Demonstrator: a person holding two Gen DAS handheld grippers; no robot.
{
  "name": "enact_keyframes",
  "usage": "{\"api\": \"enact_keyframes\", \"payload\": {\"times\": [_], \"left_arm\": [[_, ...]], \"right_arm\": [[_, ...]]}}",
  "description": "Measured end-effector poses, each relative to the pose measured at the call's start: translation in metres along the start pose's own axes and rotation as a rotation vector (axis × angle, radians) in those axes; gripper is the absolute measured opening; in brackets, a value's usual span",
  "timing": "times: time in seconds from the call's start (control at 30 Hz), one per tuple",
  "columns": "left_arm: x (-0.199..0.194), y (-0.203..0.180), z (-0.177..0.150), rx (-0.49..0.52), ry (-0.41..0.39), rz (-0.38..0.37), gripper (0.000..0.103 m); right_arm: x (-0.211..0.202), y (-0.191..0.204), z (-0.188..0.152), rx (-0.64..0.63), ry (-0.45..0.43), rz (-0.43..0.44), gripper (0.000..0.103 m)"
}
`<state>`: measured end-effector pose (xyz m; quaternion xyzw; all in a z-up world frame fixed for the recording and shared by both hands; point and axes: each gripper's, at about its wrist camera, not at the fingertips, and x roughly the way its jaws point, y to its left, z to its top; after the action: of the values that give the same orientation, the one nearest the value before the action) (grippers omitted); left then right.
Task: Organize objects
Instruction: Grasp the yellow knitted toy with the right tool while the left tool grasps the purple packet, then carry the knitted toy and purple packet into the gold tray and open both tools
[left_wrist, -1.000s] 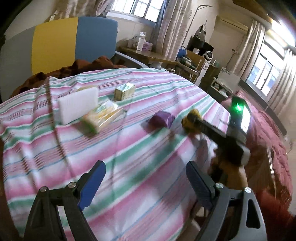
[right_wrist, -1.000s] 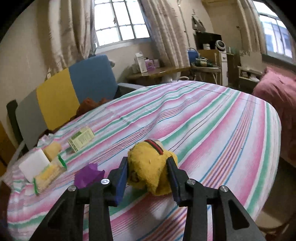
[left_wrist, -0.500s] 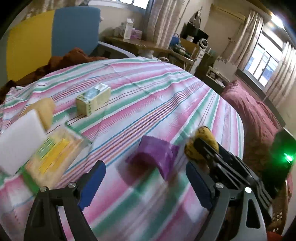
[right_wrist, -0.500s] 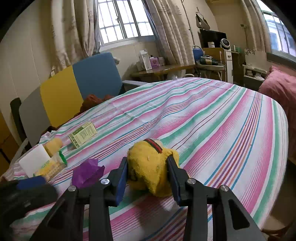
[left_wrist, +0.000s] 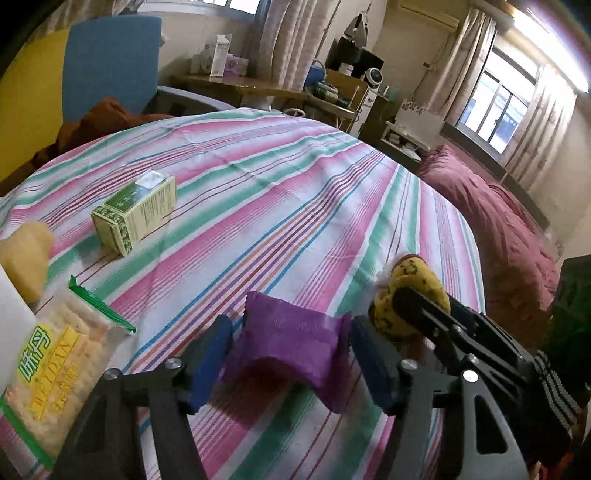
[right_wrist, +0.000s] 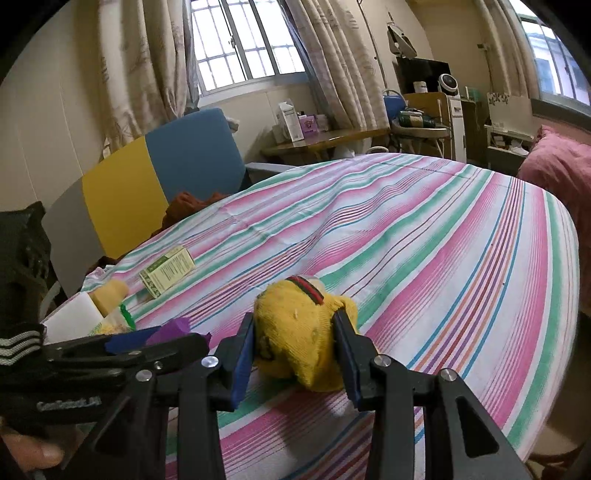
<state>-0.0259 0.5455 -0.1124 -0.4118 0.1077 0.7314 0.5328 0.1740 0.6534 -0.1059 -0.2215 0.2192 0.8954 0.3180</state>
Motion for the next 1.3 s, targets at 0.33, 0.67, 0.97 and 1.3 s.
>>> {"api": "enact_keyframes", "payload": {"times": [0.33,0.67,0.97,1.3], "left_arm": [[-0.031,0.003,-0.012,-0.026,-0.141,0.057,0.061],[-0.062,-0.019,-0.034,0.085,-0.217,0.158,0.061],[-0.098,-0.007,-0.072,0.025,-0.250,0.192,0.061],[-0.137,0.005,-0.128,-0.122,-0.230,0.157,0.061]], "right_arm": [[-0.001,0.002,0.000,-0.017,0.000,-0.012,0.042],[-0.001,0.009,-0.001,-0.046,0.002,-0.032,0.042],[-0.002,0.018,-0.002,-0.093,-0.002,-0.064,0.042],[-0.005,0.022,-0.004,-0.122,0.000,-0.063,0.042]]}}
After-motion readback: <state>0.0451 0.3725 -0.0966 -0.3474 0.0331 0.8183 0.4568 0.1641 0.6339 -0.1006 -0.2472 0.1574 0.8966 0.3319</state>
